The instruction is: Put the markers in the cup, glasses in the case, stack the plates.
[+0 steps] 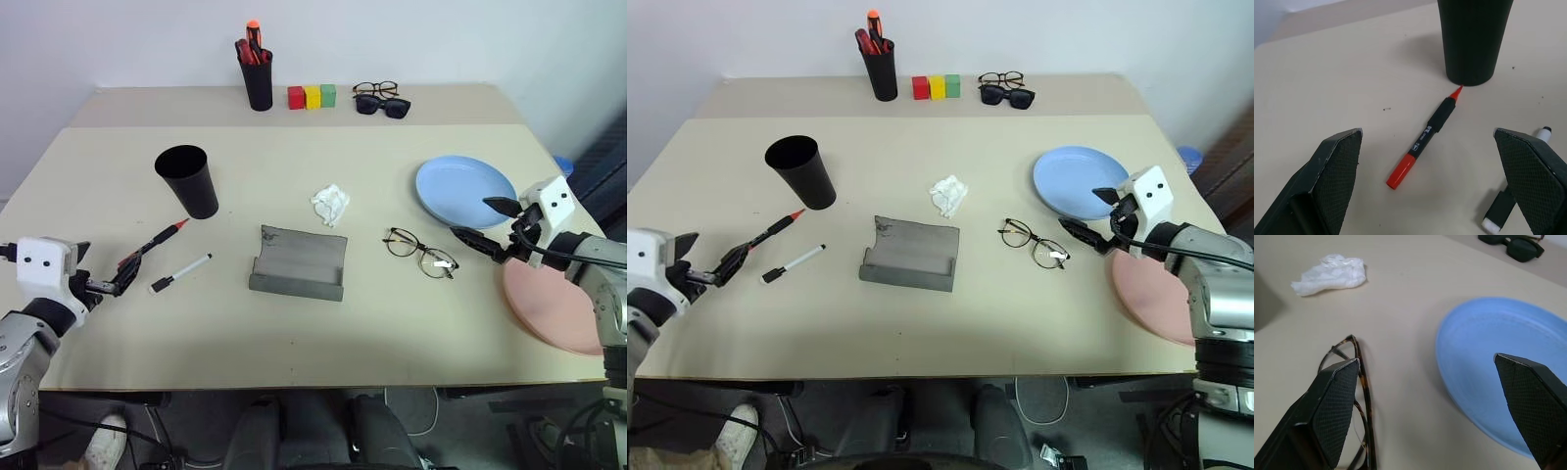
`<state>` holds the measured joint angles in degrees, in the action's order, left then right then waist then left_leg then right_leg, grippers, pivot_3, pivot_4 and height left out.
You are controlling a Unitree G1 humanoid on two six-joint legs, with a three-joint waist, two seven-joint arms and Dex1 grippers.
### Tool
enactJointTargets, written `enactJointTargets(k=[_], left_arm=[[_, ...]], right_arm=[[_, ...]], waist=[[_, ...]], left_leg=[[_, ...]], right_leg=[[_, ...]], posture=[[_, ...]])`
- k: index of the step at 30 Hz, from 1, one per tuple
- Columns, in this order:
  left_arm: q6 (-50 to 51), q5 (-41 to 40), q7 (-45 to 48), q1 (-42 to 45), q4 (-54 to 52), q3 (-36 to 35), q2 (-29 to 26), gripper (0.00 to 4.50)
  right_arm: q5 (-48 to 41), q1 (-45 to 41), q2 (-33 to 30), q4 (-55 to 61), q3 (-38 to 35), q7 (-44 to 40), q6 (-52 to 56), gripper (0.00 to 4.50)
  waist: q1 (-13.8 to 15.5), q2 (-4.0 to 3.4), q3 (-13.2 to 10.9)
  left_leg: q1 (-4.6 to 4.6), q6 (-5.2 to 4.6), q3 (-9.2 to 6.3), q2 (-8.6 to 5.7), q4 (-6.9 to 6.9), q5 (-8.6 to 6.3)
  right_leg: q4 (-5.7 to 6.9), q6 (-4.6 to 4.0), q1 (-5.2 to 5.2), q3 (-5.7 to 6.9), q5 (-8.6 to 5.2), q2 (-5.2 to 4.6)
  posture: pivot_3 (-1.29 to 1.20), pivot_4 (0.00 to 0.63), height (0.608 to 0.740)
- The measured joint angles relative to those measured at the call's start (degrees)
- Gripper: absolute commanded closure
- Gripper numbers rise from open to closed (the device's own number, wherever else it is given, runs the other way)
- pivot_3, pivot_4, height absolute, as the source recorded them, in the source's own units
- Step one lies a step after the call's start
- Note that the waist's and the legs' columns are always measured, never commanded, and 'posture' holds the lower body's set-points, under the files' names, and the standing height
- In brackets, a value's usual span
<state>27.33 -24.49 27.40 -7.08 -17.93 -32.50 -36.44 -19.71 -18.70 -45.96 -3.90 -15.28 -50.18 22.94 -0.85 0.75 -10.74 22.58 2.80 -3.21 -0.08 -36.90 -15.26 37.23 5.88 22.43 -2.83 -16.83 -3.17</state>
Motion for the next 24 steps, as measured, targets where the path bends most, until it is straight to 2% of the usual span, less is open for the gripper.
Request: enactJointTargets(k=[10,16,20,24], left_arm=[[0.02,0.16,-0.15,1.17,0.02,0.14,-0.13,0.1],[3.0,0.19,0.84,1.66,0.0,2.69,-2.34,0.1],[7.39,1.88,4.15,3.28,0.12,9.24,-9.33,0.1],[10.34,4.69,5.5,10.28,2.42,17.66,-12.11,0.1]], right_arm=[[-0.3,-0.95,0.75,0.45,1.41,1.44,0.24,0.0],[-0.92,-2.23,4.13,4.73,4.3,2.48,1.12,0.0],[-2.1,-3.06,9.31,13.26,10.47,3.07,3.96,0.0],[-2.62,-3.65,13.8,20.8,18.97,3.17,6.15,0.0]], waist=[[-0.05,0.0,0.0],[-0.1,0.0,0.0],[-0.21,-0.03,-0.01],[0.13,0.01,-0.02]], left_leg=[[0.0,0.0,0.01,0.0,-0.02,0.0],[0.0,0.0,-0.02,0.03,-0.02,0.0],[-0.03,0.0,-0.06,0.05,-0.01,0.0],[0.02,0.0,-0.11,0.03,-0.04,0.0]], right_leg=[[0.01,0.0,0.0,0.0,0.0,0.08],[0.03,0.0,0.01,-0.01,0.0,0.17],[0.1,-0.01,0.03,-0.01,0.0,0.28],[0.1,0.0,0.03,0.0,0.0,0.27]], posture=[[0.0,0.15,0.74],[0.0,0.15,0.74],[0.0,0.15,0.74],[0.0,0.15,0.74]])
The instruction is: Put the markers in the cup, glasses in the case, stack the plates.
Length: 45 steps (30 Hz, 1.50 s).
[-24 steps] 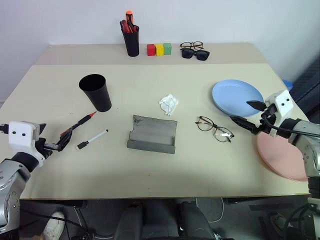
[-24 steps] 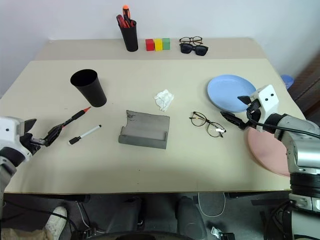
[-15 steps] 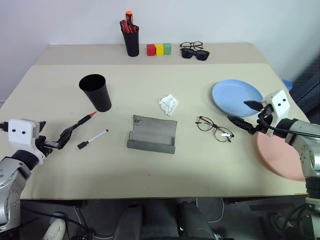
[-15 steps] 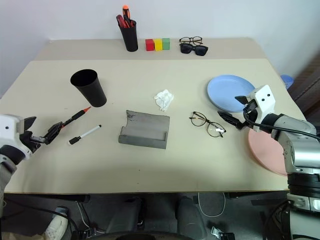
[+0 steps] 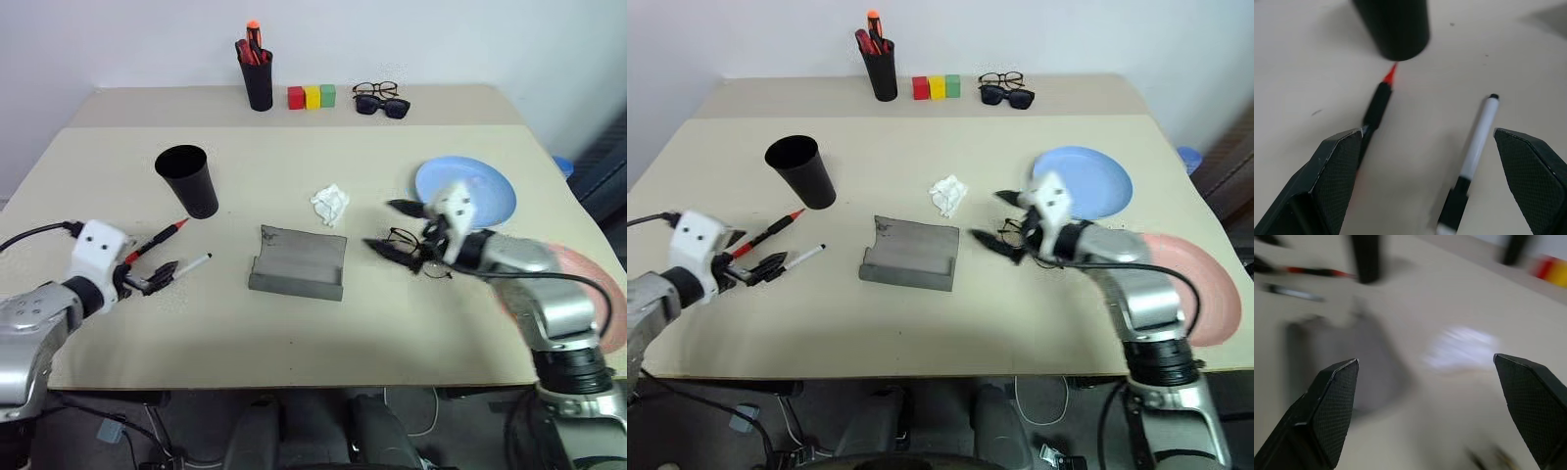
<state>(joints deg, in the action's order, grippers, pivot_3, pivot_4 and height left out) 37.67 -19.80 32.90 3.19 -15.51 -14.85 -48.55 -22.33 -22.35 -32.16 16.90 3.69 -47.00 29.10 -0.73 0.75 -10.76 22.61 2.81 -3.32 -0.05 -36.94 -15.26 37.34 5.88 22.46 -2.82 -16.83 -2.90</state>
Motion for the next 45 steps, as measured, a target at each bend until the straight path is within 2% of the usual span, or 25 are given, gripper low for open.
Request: enactJointTargets(k=[3,7,8,10,11,17,22,26,30,33,35,39,45], left_arm=[[4.9,2.09,1.7,5.05,1.82,7.08,-3.08,0.1],[10.07,3.05,3.76,9.97,5.43,11.89,-4.0,0.1],[10.89,3.09,4.56,11.26,6.46,12.4,-4.41,0.33],[12.41,3.11,5.58,13.31,7.81,13.54,-4.63,0.93],[13.23,3.1,5.98,14.12,7.98,14.2,-4.6,1.37],[14.11,3.17,7.8,15.31,7.71,16.32,-4.58,4.4],[12.35,3.21,7.58,14.38,7.57,14.68,-3.31,4.46],[2.19,-0.41,4.79,14.86,4.58,5.42,6.91,4.46],[-3.15,-5.84,-0.09,22.31,-0.36,-1.12,15.27,4.46],[-4.89,-7.86,-4.53,28.45,-1.4,-2.87,19.91,4.46],[-7.84,-6.56,-9.39,32.36,0.47,-3.03,22.53,4.46],[-18.27,2.68,-17.5,35.26,9.05,-2.63,22.87,4.46],[-28.65,9.2,-21.96,35.34,21.12,-1.54,24.17,4.46]], right_arm=[[0.08,0.07,2.49,3.39,3.99,0.71,0.74,0.0],[0.11,0.98,4.12,5.64,5.54,2.45,1.8,0.0],[0.13,1.21,4.47,5.87,6.17,2.92,2.07,0.0],[0.13,1.78,5.08,6.34,6.99,3.46,2.52,0.0],[0.12,1.98,5.41,6.64,7.23,3.72,2.62,0.0],[0.11,2.18,6.29,7.72,8.09,4.51,2.7,0.0],[0.18,1.87,6.4,7.61,8.48,4.52,2.68,0.0],[0.78,0.16,7.01,6.41,9.19,4.38,2.1,0.0],[1.89,-1.93,8.52,3.69,9.52,4.38,0.35,0.0],[2.73,-4.29,10.73,1.44,9.78,4.95,-0.82,0.0],[3.65,-6.83,13.5,-0.89,9.79,6.33,-1.97,0.0],[5.18,-11.14,18.32,-4.77,9.61,9.47,-4.54,0.0],[6.65,-15.42,24.35,-9.57,9.0,14.98,-6.97,0.0]], waist=[[-0.14,0.01,0.0],[-0.33,0.02,-0.01],[-0.33,0.02,-0.01],[-0.36,0.01,-0.01],[-0.35,0.01,-0.01],[-0.38,0.01,-0.01],[-0.33,0.01,-0.01],[0.12,0.06,-0.01],[0.07,0.14,0.01],[-0.13,0.14,0.01],[-0.4,0.14,0.01],[-0.59,0.13,0.02],[-0.1,0.14,0.03]], left_leg=[[0.09,0.0,0.01,-0.04,-0.04,0.0],[0.09,0.0,0.0,-0.05,-0.04,0.0],[0.08,0.0,-0.02,-0.05,-0.04,0.0],[0.08,0.0,-0.01,-0.04,-0.05,0.0],[0.09,0.0,-0.01,-0.04,-0.05,0.0],[0.06,0.01,-0.01,-0.03,-0.06,0.01],[0.05,0.01,-0.01,-0.02,-0.07,0.01],[0.22,0.02,-0.06,0.03,-0.2,0.01],[0.48,0.06,-0.13,-0.05,-0.34,0.03],[0.46,0.06,-0.1,-0.13,-0.34,0.04],[0.47,0.11,-0.07,-0.14,-0.34,0.07],[0.46,0.23,-0.01,-0.14,-0.28,0.15],[0.74,0.26,-0.04,-0.17,-0.38,0.17]], right_leg=[[0.0,0.01,0.08,0.0,0.01,-0.02],[0.05,0.01,0.12,0.01,0.01,0.07],[0.11,0.0,0.14,0.02,0.0,0.11],[0.18,-0.01,0.18,0.01,0.0,0.12],[0.19,-0.01,0.18,0.01,0.0,0.13],[0.22,-0.01,0.17,0.0,0.0,0.13],[0.23,-0.01,0.17,-0.01,0.0,0.11],[0.2,0.01,0.21,0.04,0.01,0.0],[0.24,0.08,0.39,0.1,0.05,-0.02],[0.29,0.08,0.42,0.1,0.05,0.01],[0.45,0.08,0.55,0.05,0.05,0.05],[0.69,0.06,0.79,-0.03,0.04,0.16],[0.72,0.06,0.98,0.0,0.05,0.1]], posture=[[0.0,0.15,0.74],[0.0,0.15,0.74],[0.0,0.15,0.74],[0.0,0.15,0.74],[0.0,0.15,0.74],[0.0,0.15,0.74],[0.0,0.15,0.74],[0.0,0.15,0.74],[0.0,0.15,0.74],[0.0,0.15,0.74],[0.0,0.15,0.74],[0.0,0.15,0.74],[0.0,0.15,0.74]])
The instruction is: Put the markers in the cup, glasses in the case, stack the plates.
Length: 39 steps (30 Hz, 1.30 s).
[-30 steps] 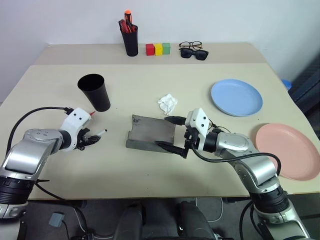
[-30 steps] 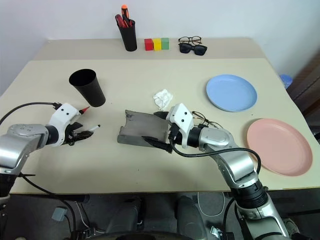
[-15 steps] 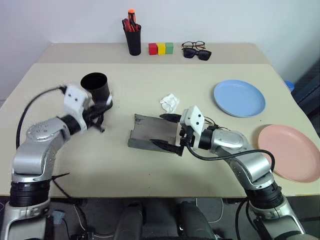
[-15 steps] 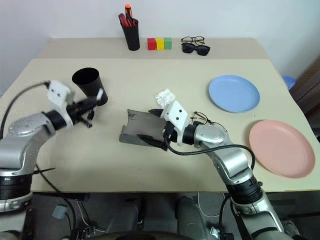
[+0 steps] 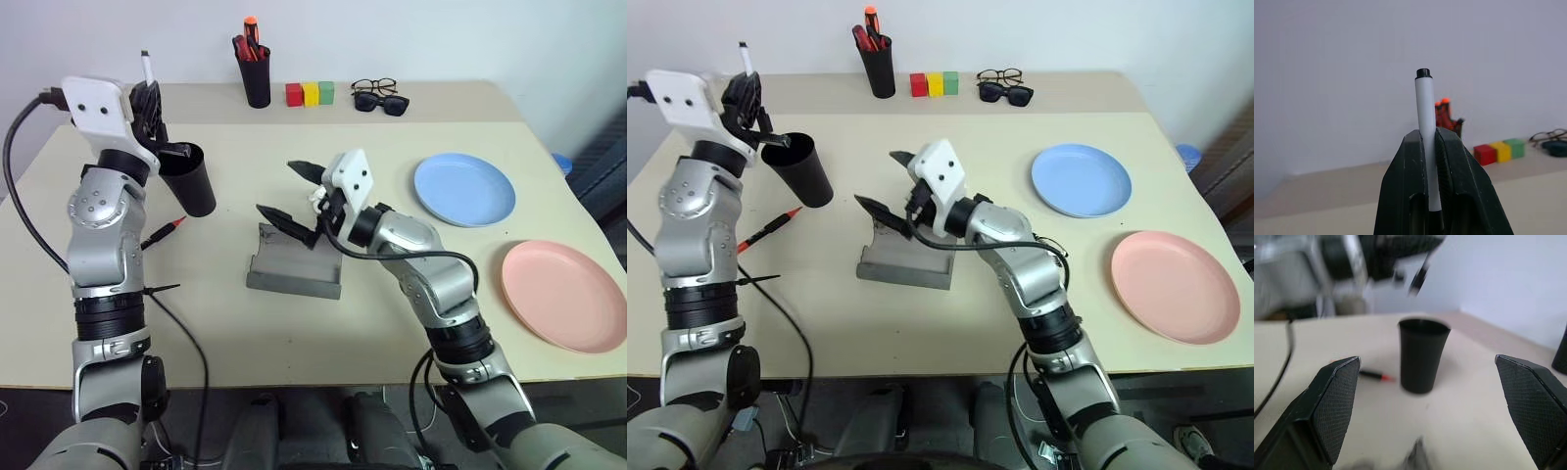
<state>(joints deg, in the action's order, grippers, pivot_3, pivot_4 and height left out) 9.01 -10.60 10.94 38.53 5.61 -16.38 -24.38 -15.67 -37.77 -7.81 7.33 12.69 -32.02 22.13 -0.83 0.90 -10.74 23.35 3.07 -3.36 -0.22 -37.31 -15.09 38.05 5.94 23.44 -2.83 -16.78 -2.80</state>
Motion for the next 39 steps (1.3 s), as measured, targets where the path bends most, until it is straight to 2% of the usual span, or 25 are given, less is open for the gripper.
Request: enactJointTargets(k=[8,11,15,20,22,25,26,27,30,34,39], left_arm=[[-8.47,2.6,-1.36,-0.01,10.84,0.52,0.96,4.46],[-9.29,2.25,-0.87,-0.04,12.33,0.49,1.92,3.43],[-9.7,1.67,-1.13,-0.14,12.89,0.42,2.52,1.61],[-9.21,-0.45,-2.46,-1.96,10.0,-2.52,1.77,1.61],[-8.07,-1.62,-2.87,-3.58,7.48,-4.6,-0.08,1.61],[-4.47,-3.85,-2.43,-8.15,3.84,-9.54,-5.81,0.73],[-2.81,-4.48,-2.03,-9.88,2.91,-11.34,-7.78,0.24],[-0.79,-5.51,-1.26,-11.65,1.79,-12.98,-9.44,0.07],[8.32,-8.31,4.96,-18.86,-2.58,-13.22,-15.48,0.07],[19.73,-6.96,12.71,-26.55,-4.75,-5.32,-22.56,0.07],[30.48,-5.21,17.82,-23.45,-2.12,5.15,-24.51,0.07]], right_arm=[[1.0,1.22,-0.24,-0.68,-0.09,1.05,-1.1,0.0],[1.0,1.72,-0.55,-0.63,-0.1,1.25,-1.09,0.0],[0.98,1.73,-0.5,0.0,-0.1,1.38,-1.09,0.0],[0.97,1.74,-0.23,0.38,-0.08,1.42,-1.07,0.0],[0.97,1.75,-0.25,0.41,-0.07,1.41,-1.05,0.0],[0.96,1.99,-0.31,0.6,-0.1,1.38,-1.01,0.0],[0.97,2.12,-0.48,0.67,-0.15,1.38,-1.0,0.0],[0.96,2.25,-0.72,0.67,-0.33,1.38,-0.98,0.0],[0.92,2.65,-0.59,0.77,-0.5,1.25,-0.88,0.0],[0.68,2.79,-0.4,0.82,-0.47,0.57,-0.6,0.0],[-0.49,2.91,-0.19,1.28,-0.1,-1.13,0.38,0.0]], waist=[[-0.15,0.01,0.0],[-0.24,0.01,0.0],[-0.32,0.01,0.0],[-0.49,0.01,0.0],[-0.59,0.01,0.0],[-1.46,0.01,0.01],[-1.64,0.01,0.01],[-1.65,0.01,0.01],[-1.67,0.0,0.01],[-1.54,0.01,0.01],[-1.59,0.01,0.0]], left_leg=[[0.01,0.0,0.0,-0.03,0.01,0.0],[0.01,0.0,0.0,-0.03,0.01,0.0],[0.01,0.0,-0.01,-0.02,0.01,0.0],[0.01,0.0,0.0,0.0,0.02,0.0],[0.01,0.01,-0.01,0.02,0.03,0.01],[0.0,0.01,-0.02,0.04,0.07,0.01],[0.0,0.01,-0.02,0.04,0.08,0.01],[0.0,0.01,-0.03,0.04,0.08,0.01],[-0.01,0.01,-0.05,0.03,0.09,0.01],[-0.03,0.01,-0.08,0.02,0.08,0.01],[-0.03,0.01,-0.09,0.04,0.09,0.01]], right_leg=[[0.03,0.0,0.03,0.01,0.0,0.0],[0.05,0.0,0.03,0.01,0.0,0.01],[0.05,0.0,0.04,0.01,0.0,0.02],[0.06,0.0,0.07,0.0,0.0,0.02],[0.07,0.0,0.09,0.0,0.0,0.03],[0.1,0.0,0.1,0.0,0.0,0.02],[0.1,0.0,0.1,0.0,0.0,0.01],[0.09,0.0,0.09,0.01,0.0,0.01],[0.09,-0.01,0.06,0.01,0.0,0.0],[0.07,-0.02,-0.01,0.03,-0.01,0.01],[0.09,-0.02,0.02,0.05,-0.01,0.09]], posture=[[0.0,0.15,0.74],[0.0,0.15,0.74],[0.0,0.15,0.74],[0.0,0.15,0.74],[0.0,0.15,0.74],[0.0,0.15,0.74],[0.0,0.15,0.74],[0.0,0.15,0.74],[0.0,0.15,0.74],[0.0,0.15,0.74],[0.0,0.15,0.74]])
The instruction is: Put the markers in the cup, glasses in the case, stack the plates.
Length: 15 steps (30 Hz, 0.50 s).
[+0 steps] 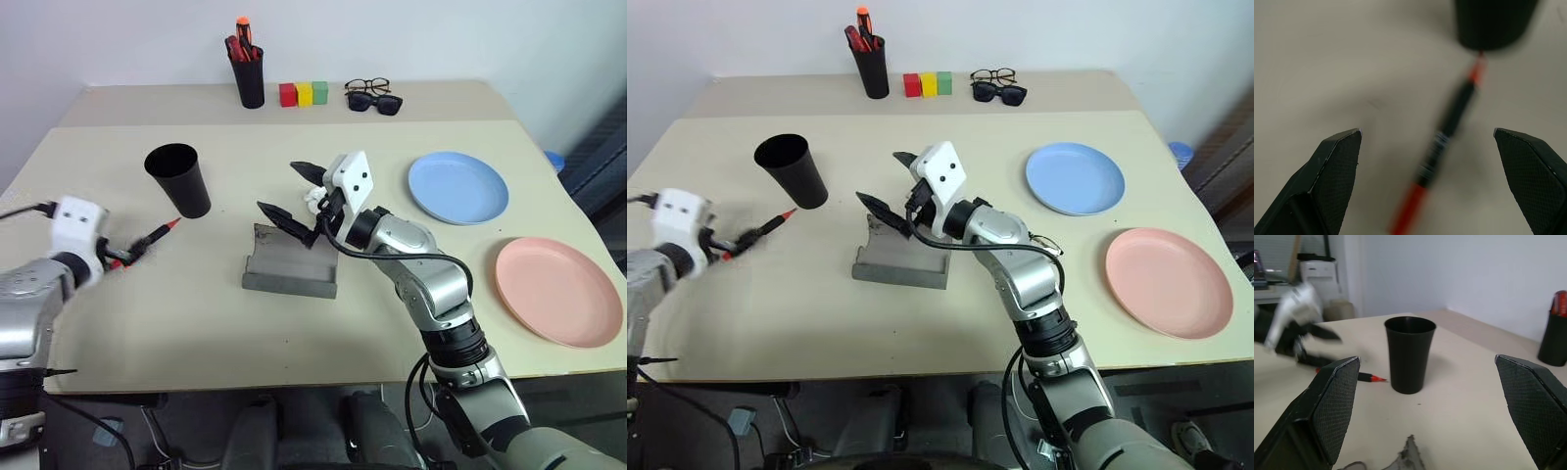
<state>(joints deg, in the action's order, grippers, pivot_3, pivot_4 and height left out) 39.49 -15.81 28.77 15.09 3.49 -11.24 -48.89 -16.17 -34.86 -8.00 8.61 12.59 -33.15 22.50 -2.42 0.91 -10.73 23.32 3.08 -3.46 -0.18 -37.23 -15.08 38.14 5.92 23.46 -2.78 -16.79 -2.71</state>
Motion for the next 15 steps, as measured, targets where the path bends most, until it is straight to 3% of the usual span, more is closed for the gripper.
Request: enactJointTargets(k=[8,11,15], left_arm=[[-1.46,4.95,2.99,12.95,13.99,6.86,0.92,0.07],[-1.65,5.74,4.47,15.37,16.66,8.05,1.4,0.94],[-1.3,6.34,5.23,16.67,17.8,8.94,2.14,2.85]], right_arm=[[-0.35,1.15,0.14,1.51,0.51,-0.41,0.7,0.0],[-0.33,1.93,0.19,2.61,0.61,0.06,0.98,0.0],[-0.32,2.29,0.24,3.17,0.69,0.62,1.39,0.0]], waist=[[-0.06,0.01,0.0],[-0.06,0.0,0.01],[-0.04,0.01,0.01]], left_leg=[[0.01,0.0,0.04,0.0,0.01,0.0],[0.01,0.0,0.05,-0.01,0.0,0.0],[0.0,0.01,0.03,-0.01,-0.03,0.01]], right_leg=[[0.02,0.0,0.05,-0.01,0.0,0.0],[0.02,0.0,0.04,-0.02,0.0,-0.02],[0.07,0.0,0.03,-0.02,0.0,-0.02]], posture=[[0.0,0.15,0.74],[0.0,0.15,0.74],[0.0,0.15,0.74]])
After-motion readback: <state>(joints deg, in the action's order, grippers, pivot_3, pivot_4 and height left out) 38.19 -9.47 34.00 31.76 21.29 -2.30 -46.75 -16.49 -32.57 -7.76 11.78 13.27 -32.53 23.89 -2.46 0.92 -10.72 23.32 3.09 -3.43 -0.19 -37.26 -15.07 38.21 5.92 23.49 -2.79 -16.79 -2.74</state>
